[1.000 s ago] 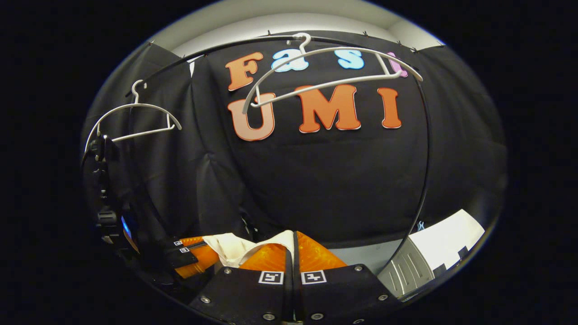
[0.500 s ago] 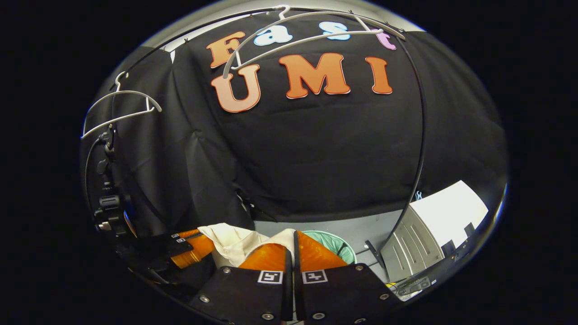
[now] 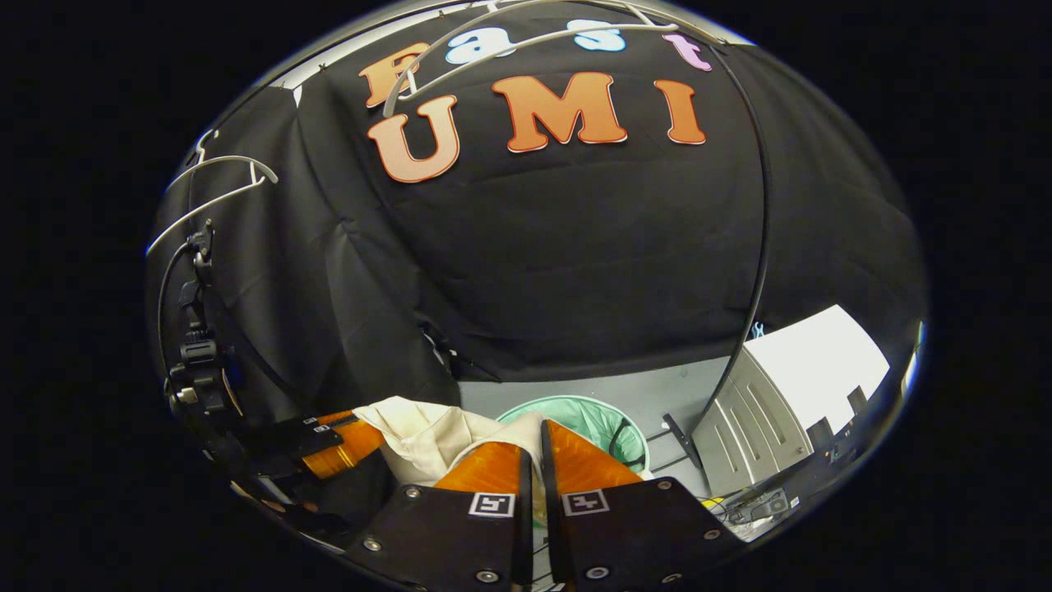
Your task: Grasp the clothes on the hanger with both hands and then place them into the laundry hamper below.
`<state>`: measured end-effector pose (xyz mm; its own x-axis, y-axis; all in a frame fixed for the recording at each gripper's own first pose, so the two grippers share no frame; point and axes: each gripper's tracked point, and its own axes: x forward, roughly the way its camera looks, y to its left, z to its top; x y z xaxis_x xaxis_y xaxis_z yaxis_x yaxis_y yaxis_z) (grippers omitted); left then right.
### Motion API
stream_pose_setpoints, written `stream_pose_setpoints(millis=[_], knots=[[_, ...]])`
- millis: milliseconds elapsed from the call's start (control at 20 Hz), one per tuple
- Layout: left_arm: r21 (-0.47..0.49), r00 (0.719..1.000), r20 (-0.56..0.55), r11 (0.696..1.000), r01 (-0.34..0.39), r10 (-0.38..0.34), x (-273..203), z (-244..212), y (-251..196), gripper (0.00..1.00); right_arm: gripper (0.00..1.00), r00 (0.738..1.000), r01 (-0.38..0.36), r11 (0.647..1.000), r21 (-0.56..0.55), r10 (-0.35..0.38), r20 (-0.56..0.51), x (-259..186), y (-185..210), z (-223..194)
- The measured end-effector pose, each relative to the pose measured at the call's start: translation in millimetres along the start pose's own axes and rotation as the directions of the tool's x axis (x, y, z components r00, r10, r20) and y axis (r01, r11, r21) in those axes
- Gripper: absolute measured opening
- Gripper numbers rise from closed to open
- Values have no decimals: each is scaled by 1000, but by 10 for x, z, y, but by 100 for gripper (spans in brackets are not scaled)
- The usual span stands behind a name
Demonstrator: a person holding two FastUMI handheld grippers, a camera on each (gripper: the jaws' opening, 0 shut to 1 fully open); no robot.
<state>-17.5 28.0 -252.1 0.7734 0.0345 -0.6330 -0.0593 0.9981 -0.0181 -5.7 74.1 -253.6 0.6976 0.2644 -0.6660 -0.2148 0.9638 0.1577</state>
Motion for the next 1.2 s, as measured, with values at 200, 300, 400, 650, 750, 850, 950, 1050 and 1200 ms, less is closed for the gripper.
stream_pose_setpoints(millis=[200,300,400,650,750,850,950,1050,1200], knots=[[-35,998,-57,999,-41,38,12,-173,99,28,12,998,22,1000,-3,-22,-50,61,-58,-125],[-28,997,-66,999,-46,44,2,-215,128,34,15,997,29,1000,-13,-29,-71,93,-66,-190],[-12,997,-62,999,-52,51,-5,-206,146,37,43,997,20,1000,-18,-21,-77,88,-38,-211],[-17,996,-69,998,-62,60,25,-182,153,72,88,993,41,999,-33,-44,-107,123,-70,-277],[-18,995,-67,997,-70,68,6,-191,153,100,93,993,50,998,-30,-53,-105,108,-74,-284],[5,996,-58,997,-73,73,-21,-180,162,98,93,992,67,997,-25,-69,-107,110,-126,-300],[23,996,-53,997,-71,72,-26,-164,160,98,93,991,80,997,-19,-82,-105,96,-169,-299],[31,996,-53,997,-67,69,-45,-174,155,100,93,991,85,996,-15,-87,-102,78,-176,-282],[31,997,-47,997,-64,66,-78,-163,147,100,93,991,91,996,-21,-93,-95,48,-191,-281]])
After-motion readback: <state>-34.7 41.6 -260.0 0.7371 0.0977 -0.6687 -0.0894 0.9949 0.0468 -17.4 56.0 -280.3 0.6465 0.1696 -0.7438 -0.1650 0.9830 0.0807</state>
